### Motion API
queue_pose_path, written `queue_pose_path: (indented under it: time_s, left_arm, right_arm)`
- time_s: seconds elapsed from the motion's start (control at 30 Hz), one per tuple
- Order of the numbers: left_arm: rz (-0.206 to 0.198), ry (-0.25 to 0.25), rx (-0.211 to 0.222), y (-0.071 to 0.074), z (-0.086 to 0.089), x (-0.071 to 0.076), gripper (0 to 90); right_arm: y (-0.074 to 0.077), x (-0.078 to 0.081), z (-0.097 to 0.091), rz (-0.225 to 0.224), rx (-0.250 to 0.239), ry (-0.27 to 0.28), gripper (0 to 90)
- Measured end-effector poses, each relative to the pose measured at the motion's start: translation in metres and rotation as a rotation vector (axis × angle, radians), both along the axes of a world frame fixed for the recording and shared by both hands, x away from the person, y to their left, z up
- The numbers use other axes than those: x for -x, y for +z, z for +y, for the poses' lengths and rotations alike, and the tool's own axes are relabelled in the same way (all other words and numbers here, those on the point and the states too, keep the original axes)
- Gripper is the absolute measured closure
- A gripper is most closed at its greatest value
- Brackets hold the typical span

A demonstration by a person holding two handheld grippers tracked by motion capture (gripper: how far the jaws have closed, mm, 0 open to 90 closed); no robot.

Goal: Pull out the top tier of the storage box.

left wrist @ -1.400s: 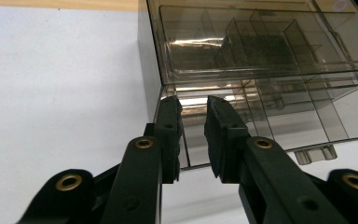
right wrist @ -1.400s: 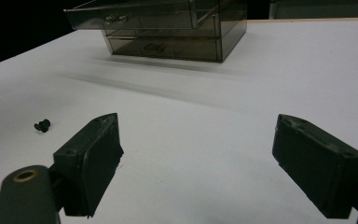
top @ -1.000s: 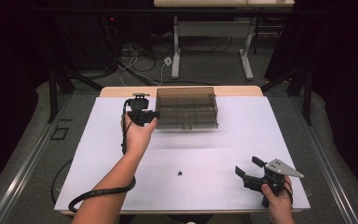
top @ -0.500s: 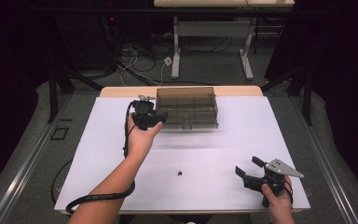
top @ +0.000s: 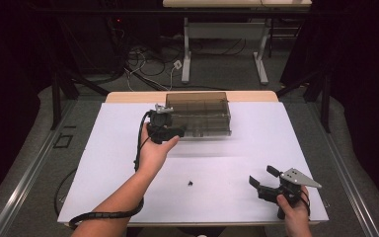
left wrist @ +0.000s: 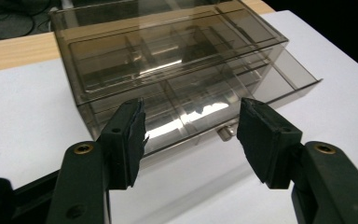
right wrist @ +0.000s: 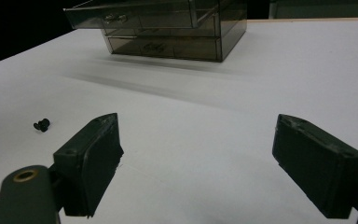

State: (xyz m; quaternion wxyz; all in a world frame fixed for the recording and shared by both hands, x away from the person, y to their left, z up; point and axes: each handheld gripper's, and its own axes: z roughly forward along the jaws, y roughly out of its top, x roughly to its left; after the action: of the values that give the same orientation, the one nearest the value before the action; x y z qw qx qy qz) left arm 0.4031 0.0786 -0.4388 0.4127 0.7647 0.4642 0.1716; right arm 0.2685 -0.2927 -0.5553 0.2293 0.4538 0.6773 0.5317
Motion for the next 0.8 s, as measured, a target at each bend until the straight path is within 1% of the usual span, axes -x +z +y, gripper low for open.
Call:
queue_pose_path:
  time_s: [0.13, 0.17, 0.27, 0.37, 0.53, 0.63, 0.8]
  left_arm:
    - [-0.008, -0.031, -0.004, -0.003, -0.005, 0.005, 40.6]
    - [-0.001, -0.034, -0.007, -0.004, -0.007, 0.007, 40.4]
    - [0.004, -0.057, -0.004, -0.006, -0.01, 0.01, 40.3]
    - [-0.004, -0.089, 0.0, -0.009, -0.014, 0.013, 40.1]
    - [-0.011, -0.114, -0.023, -0.012, -0.02, 0.018, 39.4]
    - [-0.001, -0.125, 0.006, -0.014, -0.023, 0.019, 36.1]
    - [0.019, -0.137, 0.013, -0.017, -0.026, 0.022, 36.0]
  right_arm:
    - [0.0, 0.0, 0.0, -0.005, -0.001, 0.0, 14.8]
    - [0.0, 0.0, 0.0, -0.003, -0.002, 0.001, 14.8]
    - [0.0, 0.0, 0.0, -0.003, -0.001, 0.001, 14.8]
    - [0.0, 0.0, 0.0, -0.004, 0.0, 0.002, 14.8]
    - [0.0, 0.0, 0.0, -0.003, 0.001, 0.004, 14.8]
    - [0.0, 0.0, 0.0, -0.001, 0.0, 0.003, 14.8]
    - [0.0, 0.0, 0.0, -0.001, -0.001, 0.003, 14.8]
